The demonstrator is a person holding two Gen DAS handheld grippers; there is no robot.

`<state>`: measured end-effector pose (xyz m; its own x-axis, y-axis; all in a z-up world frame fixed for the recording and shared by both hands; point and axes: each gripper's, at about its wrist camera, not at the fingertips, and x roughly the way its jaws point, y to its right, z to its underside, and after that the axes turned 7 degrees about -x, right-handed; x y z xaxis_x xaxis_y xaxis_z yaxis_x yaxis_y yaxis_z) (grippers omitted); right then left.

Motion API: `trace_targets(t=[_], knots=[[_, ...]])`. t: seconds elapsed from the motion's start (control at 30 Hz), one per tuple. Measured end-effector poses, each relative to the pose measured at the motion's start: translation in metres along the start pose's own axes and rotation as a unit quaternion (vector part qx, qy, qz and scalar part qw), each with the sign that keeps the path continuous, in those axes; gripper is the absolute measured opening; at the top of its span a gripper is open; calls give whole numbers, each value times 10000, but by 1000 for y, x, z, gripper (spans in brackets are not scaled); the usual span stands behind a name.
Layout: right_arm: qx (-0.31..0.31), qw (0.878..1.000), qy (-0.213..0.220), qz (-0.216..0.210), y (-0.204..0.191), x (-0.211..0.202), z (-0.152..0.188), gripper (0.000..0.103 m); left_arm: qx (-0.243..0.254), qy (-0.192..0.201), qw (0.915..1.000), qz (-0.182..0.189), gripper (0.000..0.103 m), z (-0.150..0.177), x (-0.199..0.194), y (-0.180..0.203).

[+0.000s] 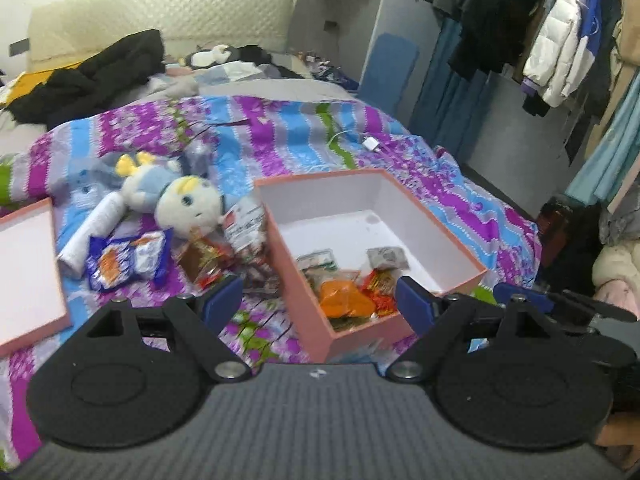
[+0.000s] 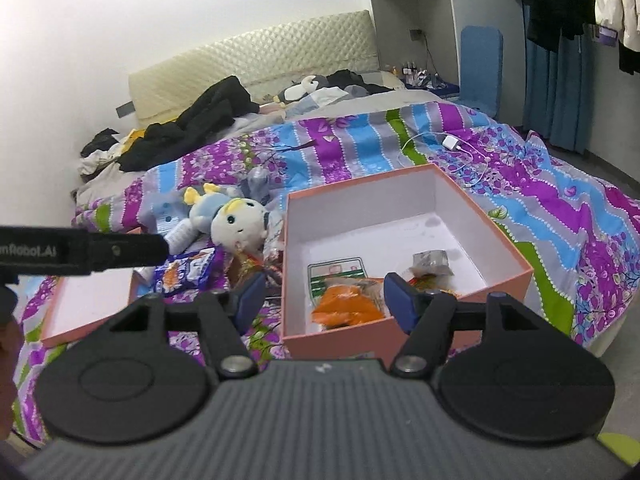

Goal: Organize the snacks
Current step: 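Raise both tools out of the shoebox and move back to the snack pile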

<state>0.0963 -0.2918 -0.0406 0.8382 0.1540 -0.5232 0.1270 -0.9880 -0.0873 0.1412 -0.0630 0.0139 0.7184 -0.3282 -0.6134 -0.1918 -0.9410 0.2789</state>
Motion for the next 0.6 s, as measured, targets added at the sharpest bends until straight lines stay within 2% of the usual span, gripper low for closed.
trace_targets(t=[0.2, 0.33, 0.43, 0.6], knots=[[-192, 9994, -168, -233, -28, 5, 9, 67, 29, -282, 9996, -36, 87, 18, -35, 0], [-176, 9981, -382, -455, -44, 21, 16, 68, -73, -480, 9987, -125, 87, 18, -56, -1], [-68, 9971, -505, -573, -51, 33, 17, 67, -80, -343, 9983, -456, 88, 8, -76, -5], [-247, 9953, -781, -518, -63, 58, 17, 67, -575, -293, 9935, -934, 88, -12, -100, -33]])
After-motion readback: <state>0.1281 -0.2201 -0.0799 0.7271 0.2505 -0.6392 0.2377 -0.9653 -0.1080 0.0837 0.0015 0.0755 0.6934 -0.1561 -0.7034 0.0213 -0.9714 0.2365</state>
